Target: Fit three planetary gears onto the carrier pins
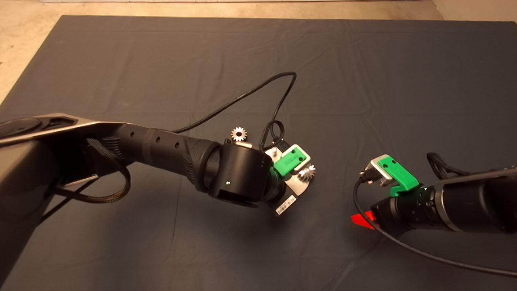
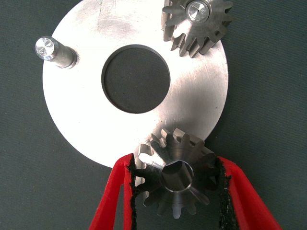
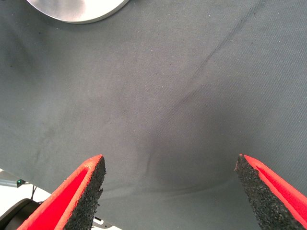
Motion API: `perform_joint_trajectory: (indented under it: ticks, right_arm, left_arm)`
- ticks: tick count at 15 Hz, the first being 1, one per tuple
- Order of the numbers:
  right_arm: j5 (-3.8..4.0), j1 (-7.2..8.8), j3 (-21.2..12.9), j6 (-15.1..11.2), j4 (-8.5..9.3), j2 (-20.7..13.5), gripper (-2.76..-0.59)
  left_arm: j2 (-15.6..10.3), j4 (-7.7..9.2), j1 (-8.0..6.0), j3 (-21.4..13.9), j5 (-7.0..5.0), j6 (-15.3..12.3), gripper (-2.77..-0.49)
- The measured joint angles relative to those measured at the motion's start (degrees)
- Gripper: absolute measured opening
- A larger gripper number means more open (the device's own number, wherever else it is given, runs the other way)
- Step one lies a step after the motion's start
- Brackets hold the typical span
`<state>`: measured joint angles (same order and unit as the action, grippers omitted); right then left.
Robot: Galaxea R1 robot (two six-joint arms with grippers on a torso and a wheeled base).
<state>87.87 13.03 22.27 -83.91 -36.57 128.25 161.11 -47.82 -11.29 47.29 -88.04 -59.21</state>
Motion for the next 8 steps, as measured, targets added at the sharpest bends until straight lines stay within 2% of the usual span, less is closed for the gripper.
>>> perform_joint_trajectory:
  ticks: [8]
  right_arm:
    - [0.0, 0.0, 0.0, 0.0, 0.0, 0.0, -1.34]
  left_arm:
    - [0.0, -0.3, 0.18, 0.0, 0.11, 1.54, -2.48]
